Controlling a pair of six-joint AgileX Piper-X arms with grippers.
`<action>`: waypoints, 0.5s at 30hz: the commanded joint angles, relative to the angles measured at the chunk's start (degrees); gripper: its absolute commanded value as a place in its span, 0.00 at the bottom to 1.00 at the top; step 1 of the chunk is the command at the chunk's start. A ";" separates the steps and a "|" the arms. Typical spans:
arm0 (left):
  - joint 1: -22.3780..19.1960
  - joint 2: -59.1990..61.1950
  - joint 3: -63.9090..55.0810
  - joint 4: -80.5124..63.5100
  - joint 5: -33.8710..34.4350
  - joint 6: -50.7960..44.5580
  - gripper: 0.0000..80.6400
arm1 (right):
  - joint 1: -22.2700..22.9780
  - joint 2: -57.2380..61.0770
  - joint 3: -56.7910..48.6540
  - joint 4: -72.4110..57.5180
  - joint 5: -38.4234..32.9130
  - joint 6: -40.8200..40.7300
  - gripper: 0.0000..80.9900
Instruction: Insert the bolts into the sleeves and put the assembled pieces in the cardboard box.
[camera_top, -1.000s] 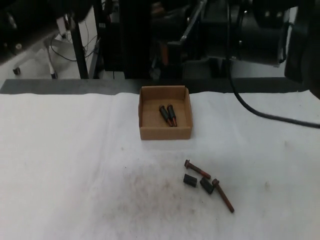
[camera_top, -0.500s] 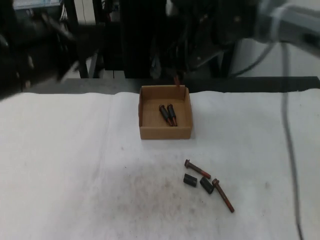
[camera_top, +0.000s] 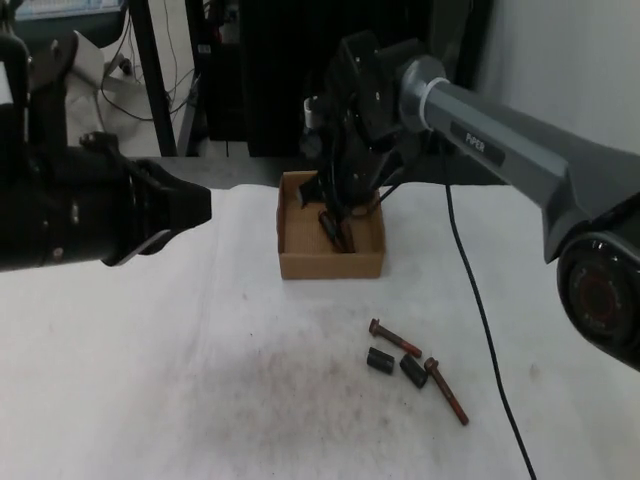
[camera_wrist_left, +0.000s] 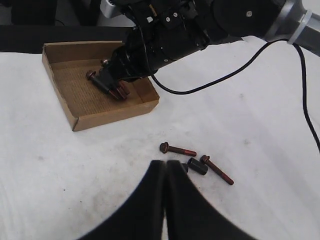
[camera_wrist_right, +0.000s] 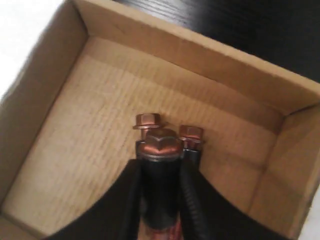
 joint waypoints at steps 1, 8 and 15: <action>0.14 -0.58 -0.33 -0.13 -0.32 0.22 0.00 | -0.66 -0.85 -1.17 -0.94 0.29 -0.07 0.02; 0.14 -0.58 -0.33 -0.13 0.19 0.22 0.00 | -1.34 -2.21 -1.17 -0.22 -0.50 0.04 0.54; 0.14 -0.58 -0.33 -0.13 0.19 0.22 0.00 | -1.55 -5.82 -3.13 12.82 -0.12 -0.62 0.19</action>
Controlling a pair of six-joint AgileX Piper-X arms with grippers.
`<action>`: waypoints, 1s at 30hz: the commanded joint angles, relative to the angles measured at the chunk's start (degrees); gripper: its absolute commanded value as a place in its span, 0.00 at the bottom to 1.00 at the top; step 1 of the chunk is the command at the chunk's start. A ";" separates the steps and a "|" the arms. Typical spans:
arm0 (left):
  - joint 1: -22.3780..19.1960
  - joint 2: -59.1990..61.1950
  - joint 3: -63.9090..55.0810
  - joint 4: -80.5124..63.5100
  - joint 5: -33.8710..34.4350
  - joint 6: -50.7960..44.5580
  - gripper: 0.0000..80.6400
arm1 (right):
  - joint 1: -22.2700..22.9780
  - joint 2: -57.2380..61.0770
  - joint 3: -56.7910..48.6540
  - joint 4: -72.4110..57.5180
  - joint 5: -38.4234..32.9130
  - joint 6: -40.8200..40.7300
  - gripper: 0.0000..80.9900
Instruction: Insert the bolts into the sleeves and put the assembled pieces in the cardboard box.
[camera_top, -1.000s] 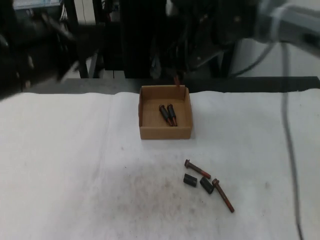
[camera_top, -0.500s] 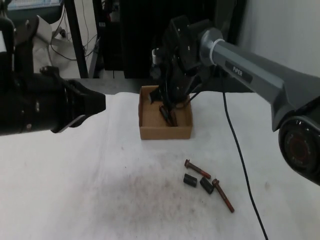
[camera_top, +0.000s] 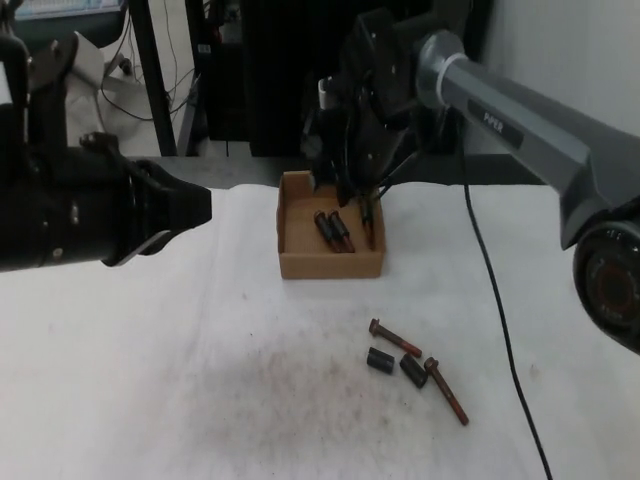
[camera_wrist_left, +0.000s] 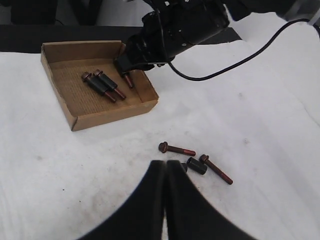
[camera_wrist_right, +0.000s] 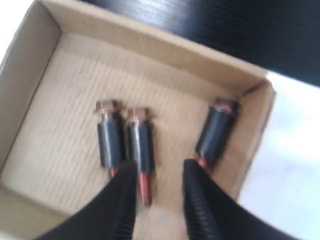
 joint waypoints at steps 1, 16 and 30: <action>0.14 -0.58 -0.33 -0.15 0.05 0.46 0.00 | -0.39 -3.66 -0.82 5.87 -0.12 -0.46 0.09; 0.14 -2.66 -0.33 -0.29 0.05 2.93 0.00 | -0.39 -7.62 5.51 20.42 -3.58 -20.26 0.00; 0.14 -5.88 -0.22 -0.13 -0.35 5.46 0.00 | 1.35 -7.43 15.04 18.42 -3.60 -24.02 0.41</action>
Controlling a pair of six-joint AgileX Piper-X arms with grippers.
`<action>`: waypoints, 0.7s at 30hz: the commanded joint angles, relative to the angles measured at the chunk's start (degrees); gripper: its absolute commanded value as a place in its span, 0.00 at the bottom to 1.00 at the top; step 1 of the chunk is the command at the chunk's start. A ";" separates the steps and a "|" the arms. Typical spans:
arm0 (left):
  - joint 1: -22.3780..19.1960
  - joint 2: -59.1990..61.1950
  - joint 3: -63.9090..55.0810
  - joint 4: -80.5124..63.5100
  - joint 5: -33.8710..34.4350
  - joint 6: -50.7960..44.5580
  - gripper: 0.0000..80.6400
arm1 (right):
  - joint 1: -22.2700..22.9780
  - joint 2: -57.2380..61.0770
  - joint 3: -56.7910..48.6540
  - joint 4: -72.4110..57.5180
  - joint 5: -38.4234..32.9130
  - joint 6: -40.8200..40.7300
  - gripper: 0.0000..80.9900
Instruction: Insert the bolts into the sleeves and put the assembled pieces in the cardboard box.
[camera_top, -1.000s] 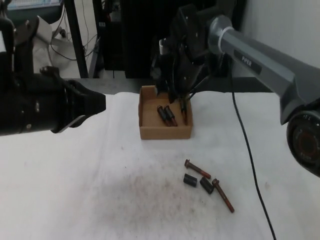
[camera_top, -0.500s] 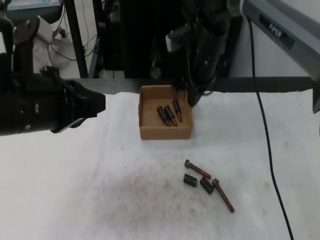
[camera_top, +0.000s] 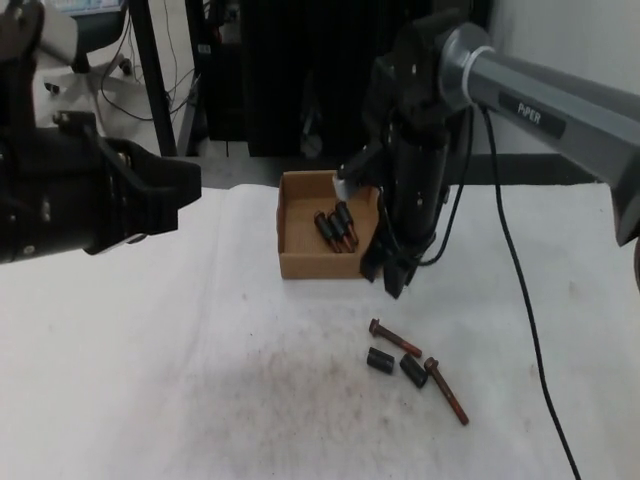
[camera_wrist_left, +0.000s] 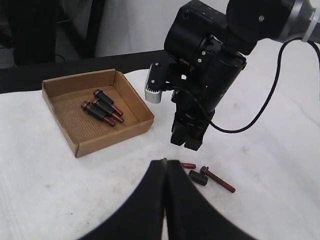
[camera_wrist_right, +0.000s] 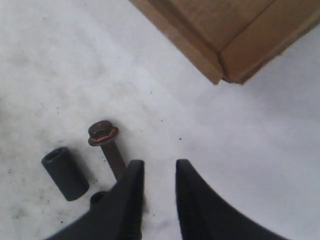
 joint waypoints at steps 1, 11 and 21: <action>0.14 -0.51 -0.22 -0.13 -0.35 0.86 0.00 | 1.17 -0.02 1.17 0.08 -0.80 -0.61 0.41; 0.14 -0.51 -0.22 3.73 -0.55 2.99 0.00 | 5.61 -0.02 8.89 -3.69 -2.47 0.43 0.35; 0.14 -0.51 -0.07 3.74 -0.93 2.99 0.00 | 5.18 -0.39 10.86 -5.91 4.62 0.43 0.35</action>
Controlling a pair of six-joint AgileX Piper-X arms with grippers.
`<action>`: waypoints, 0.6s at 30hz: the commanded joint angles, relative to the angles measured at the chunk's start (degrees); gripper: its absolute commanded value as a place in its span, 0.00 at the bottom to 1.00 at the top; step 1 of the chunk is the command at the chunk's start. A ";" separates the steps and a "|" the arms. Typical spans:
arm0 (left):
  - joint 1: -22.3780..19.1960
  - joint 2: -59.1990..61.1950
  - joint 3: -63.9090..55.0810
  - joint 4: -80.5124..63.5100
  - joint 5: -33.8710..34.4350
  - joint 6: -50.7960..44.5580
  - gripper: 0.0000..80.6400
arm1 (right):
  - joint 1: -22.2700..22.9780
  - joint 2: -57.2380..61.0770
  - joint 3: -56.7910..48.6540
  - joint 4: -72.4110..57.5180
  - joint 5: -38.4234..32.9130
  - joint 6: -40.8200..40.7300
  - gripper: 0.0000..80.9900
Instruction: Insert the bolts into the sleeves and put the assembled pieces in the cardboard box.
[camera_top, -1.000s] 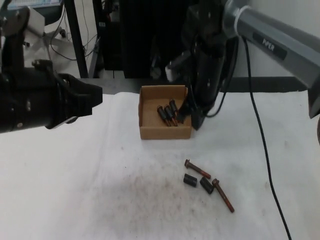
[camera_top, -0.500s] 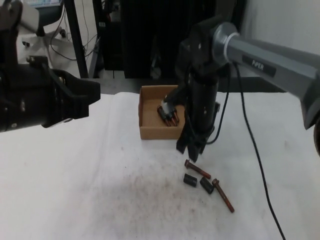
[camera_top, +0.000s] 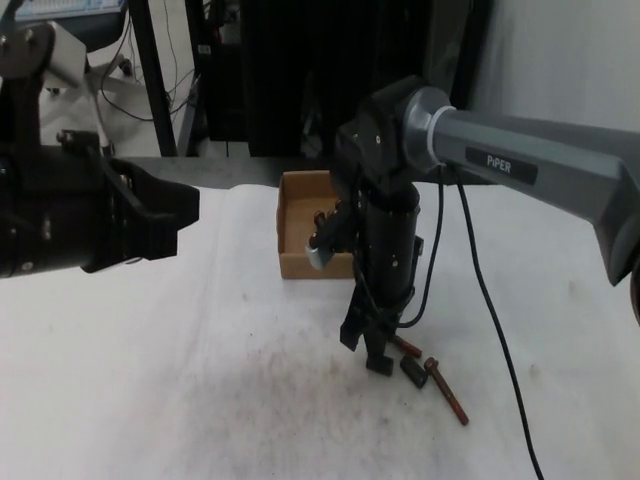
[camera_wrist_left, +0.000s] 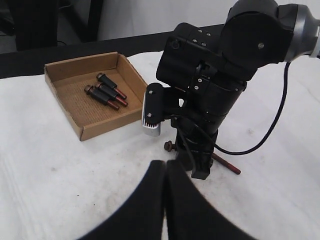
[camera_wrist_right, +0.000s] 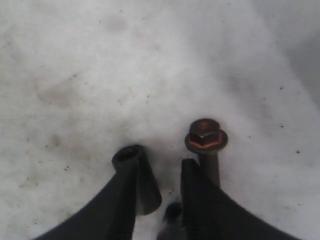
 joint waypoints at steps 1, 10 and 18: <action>0.14 -0.51 -0.07 -0.11 -0.55 0.20 0.00 | -0.57 0.77 0.87 -0.17 2.04 0.22 0.35; 0.14 -0.51 -0.07 -0.11 -0.55 0.20 0.00 | -0.80 -1.48 0.87 -3.09 2.00 -0.51 0.35; 0.14 -0.51 -0.07 -0.11 -0.55 0.20 0.00 | -1.04 -1.48 0.87 -4.16 3.26 -2.63 0.35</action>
